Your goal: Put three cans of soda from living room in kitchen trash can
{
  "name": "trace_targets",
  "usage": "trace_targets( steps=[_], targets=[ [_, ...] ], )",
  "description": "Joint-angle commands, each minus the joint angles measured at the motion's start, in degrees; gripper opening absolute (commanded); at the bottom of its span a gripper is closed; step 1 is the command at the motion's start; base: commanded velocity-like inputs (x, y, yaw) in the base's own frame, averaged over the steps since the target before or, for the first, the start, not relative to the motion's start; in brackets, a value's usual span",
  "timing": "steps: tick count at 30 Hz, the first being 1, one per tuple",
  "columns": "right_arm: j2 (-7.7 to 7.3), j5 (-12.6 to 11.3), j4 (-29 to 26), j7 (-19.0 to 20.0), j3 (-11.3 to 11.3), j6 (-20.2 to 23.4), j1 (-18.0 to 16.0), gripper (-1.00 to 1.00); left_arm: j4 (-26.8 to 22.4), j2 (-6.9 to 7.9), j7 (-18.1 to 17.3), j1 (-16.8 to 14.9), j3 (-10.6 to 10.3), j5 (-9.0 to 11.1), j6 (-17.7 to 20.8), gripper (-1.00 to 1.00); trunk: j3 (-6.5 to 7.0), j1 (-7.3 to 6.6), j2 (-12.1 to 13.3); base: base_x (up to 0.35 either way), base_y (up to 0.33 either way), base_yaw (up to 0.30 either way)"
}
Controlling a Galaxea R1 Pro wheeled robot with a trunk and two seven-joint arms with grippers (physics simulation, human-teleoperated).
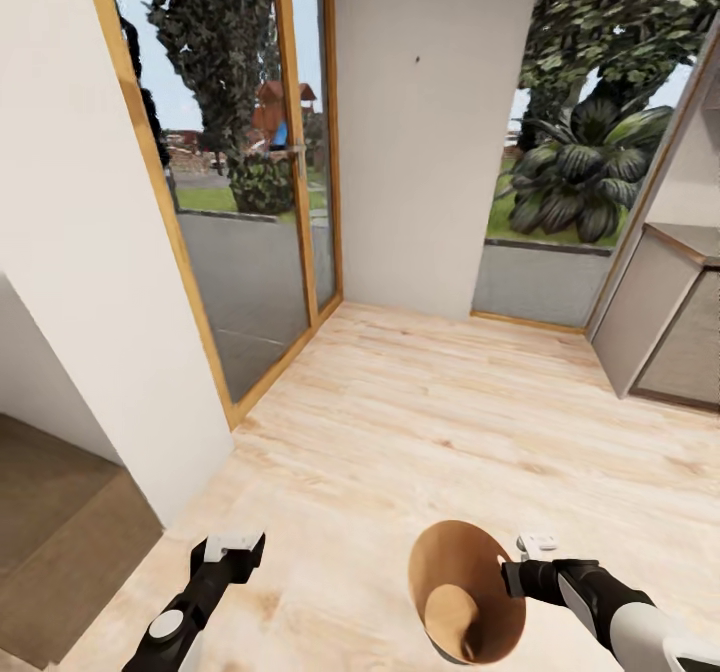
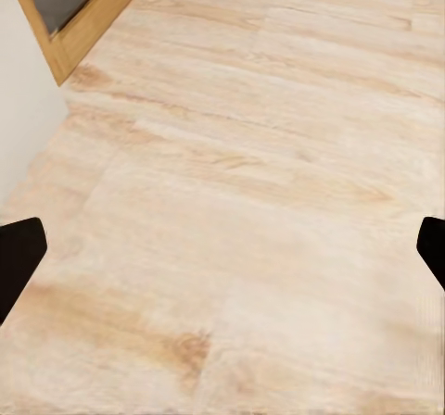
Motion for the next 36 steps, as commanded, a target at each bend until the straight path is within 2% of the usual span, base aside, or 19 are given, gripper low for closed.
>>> trace_targets(
  steps=[1,24,36],
  targets=[
    [0.0,-0.6,-0.03,0.54,-0.57,0.13,-0.02,-1.0,0.0,0.01,0.0,0.0,0.0,0.0,0.0,1.0,0.0,0.0,0.0,-0.321,0.0,0.084],
    [0.01,-0.56,-0.03,0.42,-0.55,0.05,-0.02,-1.0,0.0,0.0,0.0,0.03,-0.01,-0.01,0.01,1.0,0.48,0.0,0.0,-0.321,0.0,0.219],
    [0.74,-0.4,-0.1,0.36,-0.63,0.04,0.11,-1.0,-0.08,0.03,-0.44,0.08,0.09,0.07,-0.06,1.0,0.79,0.0,0.0,-0.054,0.058,0.242]
  ],
)
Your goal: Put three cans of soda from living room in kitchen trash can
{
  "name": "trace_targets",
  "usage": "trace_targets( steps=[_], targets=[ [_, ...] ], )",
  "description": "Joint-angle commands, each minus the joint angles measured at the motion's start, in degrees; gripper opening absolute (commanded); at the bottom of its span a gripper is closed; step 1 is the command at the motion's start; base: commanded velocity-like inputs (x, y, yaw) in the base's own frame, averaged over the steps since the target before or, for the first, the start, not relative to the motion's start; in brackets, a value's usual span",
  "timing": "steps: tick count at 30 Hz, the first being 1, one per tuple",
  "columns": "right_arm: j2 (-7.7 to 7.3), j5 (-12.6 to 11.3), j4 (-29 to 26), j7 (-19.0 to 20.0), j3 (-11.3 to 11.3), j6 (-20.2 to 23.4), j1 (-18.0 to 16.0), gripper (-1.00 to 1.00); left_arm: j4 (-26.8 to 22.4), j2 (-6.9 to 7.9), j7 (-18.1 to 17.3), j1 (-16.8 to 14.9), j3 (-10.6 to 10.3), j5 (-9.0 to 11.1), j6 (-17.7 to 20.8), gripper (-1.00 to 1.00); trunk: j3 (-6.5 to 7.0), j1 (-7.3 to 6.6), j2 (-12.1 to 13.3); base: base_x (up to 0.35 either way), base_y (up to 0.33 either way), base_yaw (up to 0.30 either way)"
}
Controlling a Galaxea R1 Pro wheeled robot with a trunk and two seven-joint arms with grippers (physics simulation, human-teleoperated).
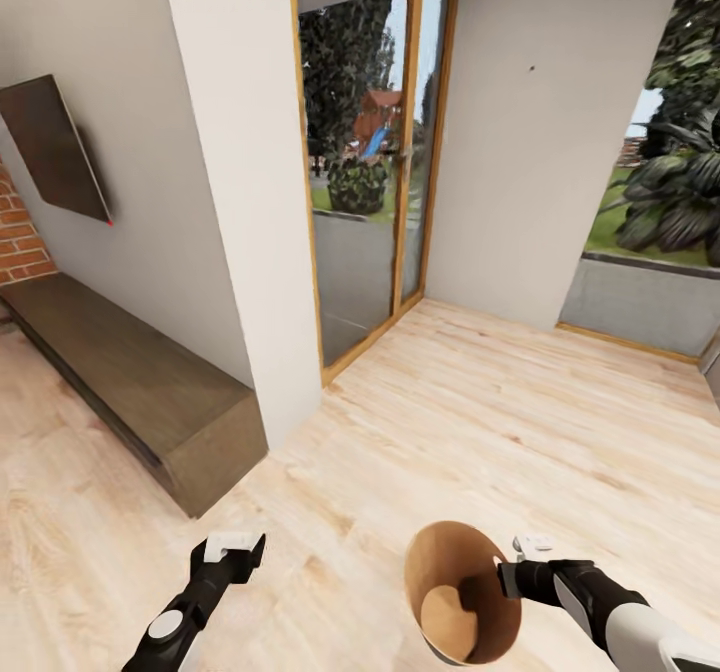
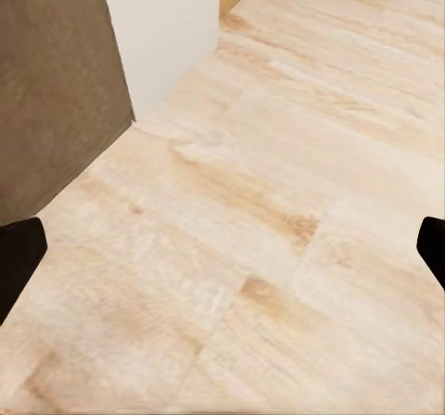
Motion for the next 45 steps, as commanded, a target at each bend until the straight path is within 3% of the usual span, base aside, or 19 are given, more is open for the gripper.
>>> trace_targets(
  steps=[1,33,45],
  targets=[
    [0.02,-0.61,-0.03,0.54,-0.56,0.13,-0.01,-1.0,0.0,0.0,-0.04,0.0,0.02,0.04,0.01,1.0,0.03,0.0,0.0,-0.005,0.221,0.242],
    [0.79,-0.6,-0.36,0.52,-0.53,0.19,0.02,-1.0,-0.01,0.0,-0.14,0.0,0.14,0.37,0.07,1.0,0.09,0.0,0.0,0.0,0.279,0.247],
    [0.91,-0.6,-0.29,0.47,-0.28,0.13,0.37,-1.0,-0.01,0.0,-0.09,0.0,0.11,0.37,0.07,1.0,-0.03,0.0,0.0,0.0,0.285,0.064]
  ],
)
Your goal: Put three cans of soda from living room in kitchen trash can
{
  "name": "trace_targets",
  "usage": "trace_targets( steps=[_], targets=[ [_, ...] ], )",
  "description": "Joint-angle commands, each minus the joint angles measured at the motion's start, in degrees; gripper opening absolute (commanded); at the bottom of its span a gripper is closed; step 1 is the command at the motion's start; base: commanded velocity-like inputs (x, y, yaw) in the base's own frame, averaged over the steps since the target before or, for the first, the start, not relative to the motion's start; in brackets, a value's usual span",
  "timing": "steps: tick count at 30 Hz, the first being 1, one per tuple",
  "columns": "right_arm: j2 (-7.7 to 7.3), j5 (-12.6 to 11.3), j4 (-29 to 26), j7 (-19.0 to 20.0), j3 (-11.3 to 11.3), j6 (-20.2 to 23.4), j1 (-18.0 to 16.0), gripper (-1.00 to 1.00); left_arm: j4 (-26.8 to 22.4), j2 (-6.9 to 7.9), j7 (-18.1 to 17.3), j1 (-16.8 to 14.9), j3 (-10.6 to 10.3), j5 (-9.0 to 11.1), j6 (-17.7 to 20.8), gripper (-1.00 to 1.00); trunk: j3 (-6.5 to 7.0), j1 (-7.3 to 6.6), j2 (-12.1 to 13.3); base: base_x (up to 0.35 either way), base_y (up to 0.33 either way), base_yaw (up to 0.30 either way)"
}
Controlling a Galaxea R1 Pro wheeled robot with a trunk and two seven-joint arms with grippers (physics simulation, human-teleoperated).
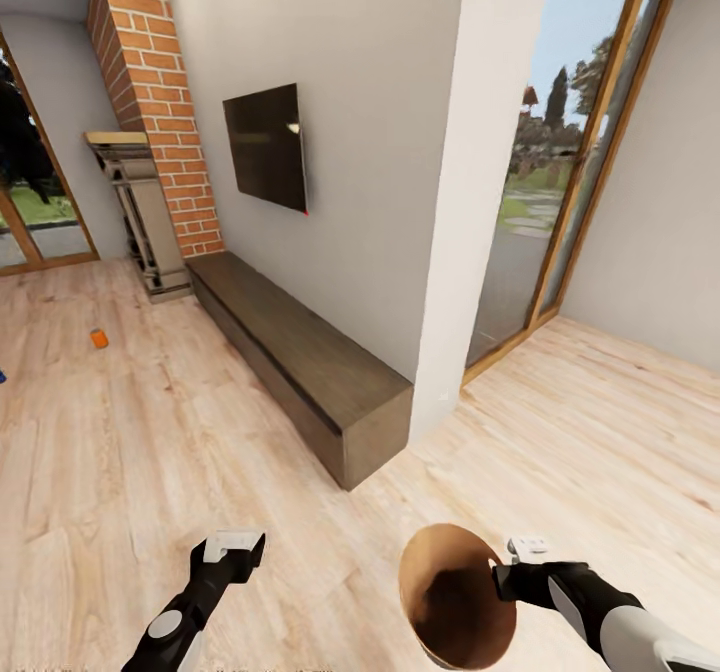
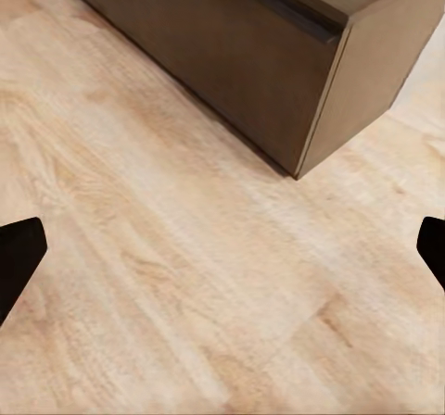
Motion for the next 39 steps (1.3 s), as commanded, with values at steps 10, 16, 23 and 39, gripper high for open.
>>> trace_targets(
  steps=[10,16,23,39],
  targets=[
    [0.04,-0.7,-0.08,0.51,-0.64,0.11,0.06,-1.0,0.01,0.0,0.0,0.0,0.0,0.0,0.0,1.0,-0.63,0.0,0.0,0.0,0.285,0.124],
    [0.04,-0.7,-0.08,0.51,-0.64,0.11,0.06,-1.0,0.06,0.0,0.0,0.0,0.0,0.0,0.0,1.0,-1.05,0.0,0.0,0.0,0.287,0.138],
    [0.04,-0.7,-0.08,0.51,-0.65,0.11,0.06,-1.0,0.09,0.0,0.0,0.0,0.0,0.0,0.0,1.0,-1.54,0.0,0.0,0.0,0.287,0.139],
    [-0.02,-0.72,-0.41,0.51,-0.71,0.11,0.06,-1.0,0.02,0.0,-0.01,0.0,0.0,0.0,0.0,1.0,-2.31,0.0,0.0,0.073,0.28,0.161]
  ],
)
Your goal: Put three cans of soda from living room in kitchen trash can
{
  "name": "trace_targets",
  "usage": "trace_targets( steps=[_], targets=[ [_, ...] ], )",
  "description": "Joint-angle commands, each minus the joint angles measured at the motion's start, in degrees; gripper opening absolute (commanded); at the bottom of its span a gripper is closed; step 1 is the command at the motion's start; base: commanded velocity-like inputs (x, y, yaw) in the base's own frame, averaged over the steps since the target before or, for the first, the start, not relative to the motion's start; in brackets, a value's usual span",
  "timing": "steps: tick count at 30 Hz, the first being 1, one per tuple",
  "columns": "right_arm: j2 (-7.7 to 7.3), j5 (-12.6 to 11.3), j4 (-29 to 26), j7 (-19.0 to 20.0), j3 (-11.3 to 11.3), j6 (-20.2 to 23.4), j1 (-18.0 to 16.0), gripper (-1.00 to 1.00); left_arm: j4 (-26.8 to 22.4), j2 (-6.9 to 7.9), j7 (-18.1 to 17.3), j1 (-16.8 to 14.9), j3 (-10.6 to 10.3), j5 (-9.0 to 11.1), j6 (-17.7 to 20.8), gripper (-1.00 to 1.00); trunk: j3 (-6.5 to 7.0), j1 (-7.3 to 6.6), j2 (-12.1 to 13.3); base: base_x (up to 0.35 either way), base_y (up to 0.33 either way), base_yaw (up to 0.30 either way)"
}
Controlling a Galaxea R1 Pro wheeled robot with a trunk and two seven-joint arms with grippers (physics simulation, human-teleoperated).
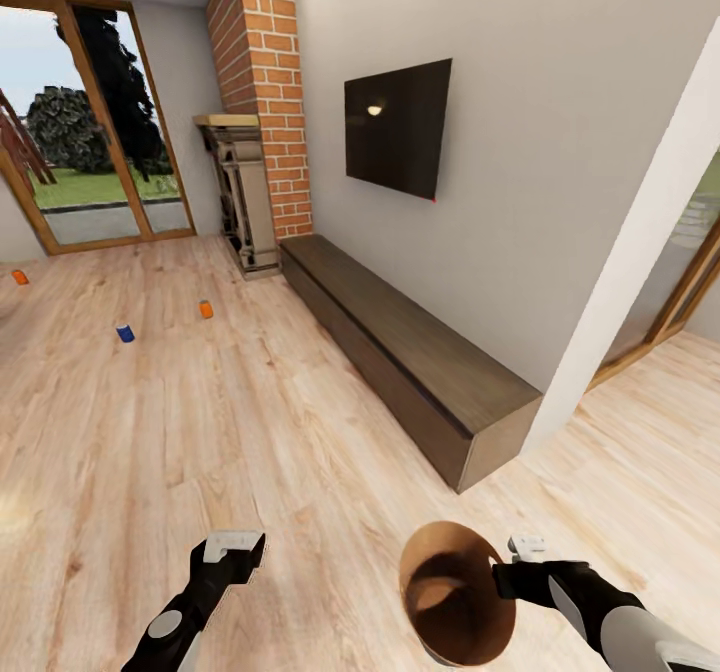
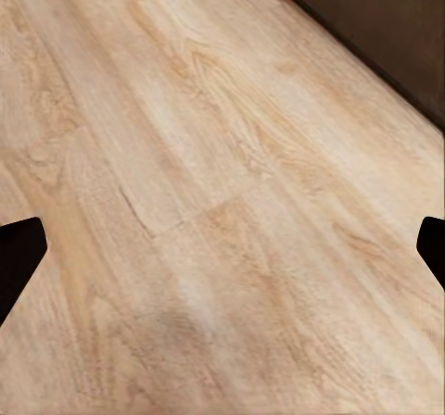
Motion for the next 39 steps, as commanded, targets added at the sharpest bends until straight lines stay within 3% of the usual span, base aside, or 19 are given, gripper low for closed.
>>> trace_targets(
  steps=[1,9,39],
  targets=[
    [0.02,-0.49,0.02,0.52,-0.31,0.12,-0.02,-1.0,0.0,0.0,0.0,0.0,0.0,0.0,0.0,1.0,0.0,0.0,0.0,0.164,0.267,0.059],
    [0.39,-0.47,0.14,0.46,-0.28,0.12,-0.02,-1.0,0.06,0.0,0.01,0.0,0.0,0.0,0.0,1.0,-0.01,0.0,0.0,0.166,0.267,0.112],
    [0.68,-0.47,-0.12,0.45,-0.35,0.12,0.33,-1.0,0.14,0.0,0.01,0.0,0.0,-0.06,0.0,1.0,-0.01,0.0,0.0,0.2,0.239,0.232]
  ],
)
